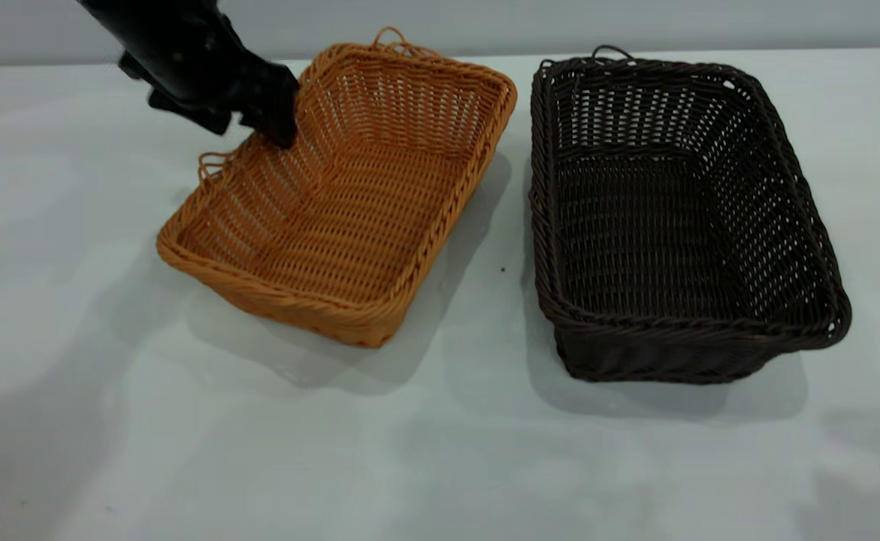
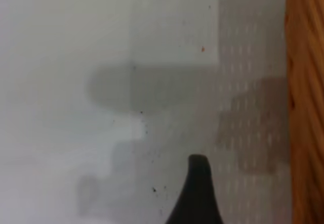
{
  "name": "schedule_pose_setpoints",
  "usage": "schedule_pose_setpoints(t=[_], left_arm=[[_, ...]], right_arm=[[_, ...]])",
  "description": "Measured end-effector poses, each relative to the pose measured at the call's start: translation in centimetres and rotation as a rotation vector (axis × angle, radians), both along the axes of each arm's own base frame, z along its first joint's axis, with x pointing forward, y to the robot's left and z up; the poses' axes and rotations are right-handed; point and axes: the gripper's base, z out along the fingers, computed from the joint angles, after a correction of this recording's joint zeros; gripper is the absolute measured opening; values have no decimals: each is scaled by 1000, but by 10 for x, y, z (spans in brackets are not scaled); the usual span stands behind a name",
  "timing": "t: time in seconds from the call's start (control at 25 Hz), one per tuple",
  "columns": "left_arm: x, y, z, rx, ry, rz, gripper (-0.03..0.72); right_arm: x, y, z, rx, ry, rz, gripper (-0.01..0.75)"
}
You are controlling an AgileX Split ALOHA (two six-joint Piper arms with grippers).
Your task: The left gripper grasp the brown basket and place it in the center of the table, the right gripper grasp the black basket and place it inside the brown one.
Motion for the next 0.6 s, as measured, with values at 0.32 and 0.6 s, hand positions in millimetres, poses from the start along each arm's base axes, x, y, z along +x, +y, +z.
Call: schedule_pose_setpoints(t=[0.32,0.6], left_arm=[[2,-4,-30,6,41,1,310],[6,-6,-23,1,-6,-6,81]], right_arm=[[30,20,-30,212,130,-46,593],[65,42,-81,486,322,-234,593]])
